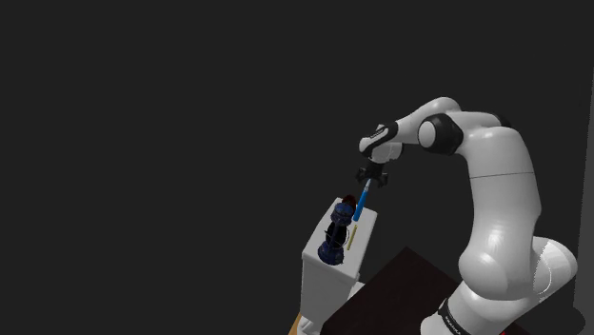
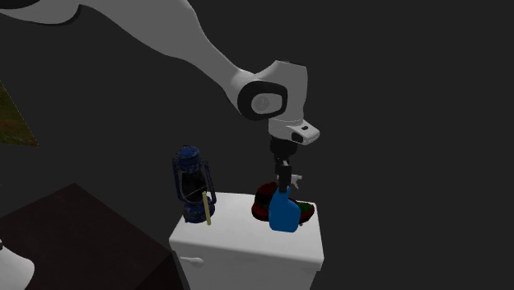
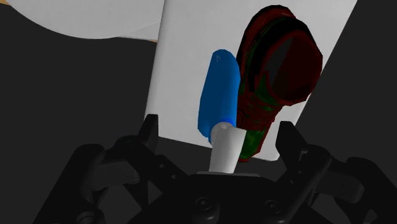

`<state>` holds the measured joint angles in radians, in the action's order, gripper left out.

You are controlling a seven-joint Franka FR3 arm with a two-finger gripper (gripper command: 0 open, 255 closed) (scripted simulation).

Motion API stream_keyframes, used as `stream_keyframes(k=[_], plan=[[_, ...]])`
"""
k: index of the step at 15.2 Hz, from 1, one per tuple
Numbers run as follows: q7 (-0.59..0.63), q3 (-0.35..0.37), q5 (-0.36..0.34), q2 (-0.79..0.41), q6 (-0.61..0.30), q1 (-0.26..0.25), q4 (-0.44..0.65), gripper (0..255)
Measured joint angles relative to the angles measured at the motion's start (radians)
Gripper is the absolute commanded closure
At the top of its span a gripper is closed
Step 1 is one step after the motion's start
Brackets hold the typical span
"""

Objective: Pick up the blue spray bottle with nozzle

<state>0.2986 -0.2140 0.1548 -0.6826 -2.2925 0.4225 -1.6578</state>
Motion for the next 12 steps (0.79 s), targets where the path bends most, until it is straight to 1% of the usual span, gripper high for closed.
stream_keyframes(k=[1,12], plan=[[0.000,0.001,0.001,-0.004,-0.003,0.000,0.002,255],[0.002,0.001,0.000,-0.004,0.000,-0.001,0.004,255]])
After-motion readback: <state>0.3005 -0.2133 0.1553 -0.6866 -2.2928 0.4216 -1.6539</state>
